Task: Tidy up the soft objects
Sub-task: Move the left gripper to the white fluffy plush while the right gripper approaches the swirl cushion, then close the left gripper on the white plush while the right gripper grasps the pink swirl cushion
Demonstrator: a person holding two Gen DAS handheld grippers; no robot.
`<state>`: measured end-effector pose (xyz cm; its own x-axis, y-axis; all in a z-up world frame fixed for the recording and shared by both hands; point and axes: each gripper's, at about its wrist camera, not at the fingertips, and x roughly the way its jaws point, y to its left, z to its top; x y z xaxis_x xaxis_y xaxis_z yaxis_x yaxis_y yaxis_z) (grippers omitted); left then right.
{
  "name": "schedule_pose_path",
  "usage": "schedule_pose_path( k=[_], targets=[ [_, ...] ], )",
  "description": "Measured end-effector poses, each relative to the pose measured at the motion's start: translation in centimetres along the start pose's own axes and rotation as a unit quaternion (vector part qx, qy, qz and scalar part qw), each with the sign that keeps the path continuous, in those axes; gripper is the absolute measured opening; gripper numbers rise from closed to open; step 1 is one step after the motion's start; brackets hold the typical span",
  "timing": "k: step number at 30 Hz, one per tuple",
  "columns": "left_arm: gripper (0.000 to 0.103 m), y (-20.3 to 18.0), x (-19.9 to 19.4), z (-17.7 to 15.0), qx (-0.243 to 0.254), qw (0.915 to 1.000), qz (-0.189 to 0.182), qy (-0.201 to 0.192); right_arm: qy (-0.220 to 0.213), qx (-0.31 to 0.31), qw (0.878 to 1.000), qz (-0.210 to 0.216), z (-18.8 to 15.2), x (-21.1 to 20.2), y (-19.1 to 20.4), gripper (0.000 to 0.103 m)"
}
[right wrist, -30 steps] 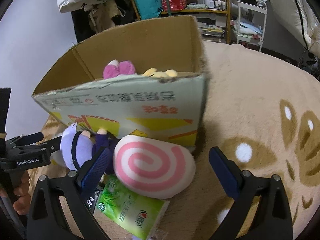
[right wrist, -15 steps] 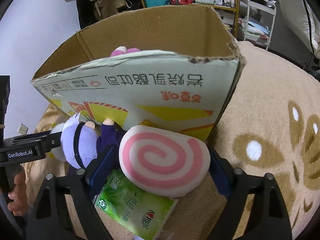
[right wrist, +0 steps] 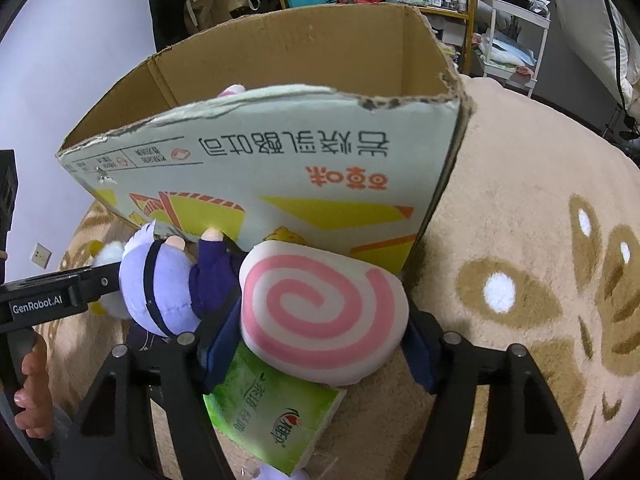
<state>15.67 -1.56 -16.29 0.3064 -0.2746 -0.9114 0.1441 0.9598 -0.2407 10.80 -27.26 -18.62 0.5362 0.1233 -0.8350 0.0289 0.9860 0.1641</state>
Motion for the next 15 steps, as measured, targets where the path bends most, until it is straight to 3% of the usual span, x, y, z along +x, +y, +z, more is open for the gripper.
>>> schedule_pose_path(
  k=[2,5,15],
  targets=[
    [0.059,-0.1,0.0,0.0,0.000,1.0000,-0.003,0.000,-0.001,-0.006,1.000,-0.006,-0.1,0.0,0.3,0.074],
    [0.033,-0.5,-0.1,-0.2,0.005,0.9995,-0.031,0.003,-0.006,-0.014,1.000,-0.012,-0.2,-0.1,0.6,0.071],
    [0.027,-0.9,-2.4,-1.0,0.019,0.9993,0.008,-0.033,-0.023,-0.015,1.000,-0.014,-0.4,-1.1,0.5,0.060]
  ],
)
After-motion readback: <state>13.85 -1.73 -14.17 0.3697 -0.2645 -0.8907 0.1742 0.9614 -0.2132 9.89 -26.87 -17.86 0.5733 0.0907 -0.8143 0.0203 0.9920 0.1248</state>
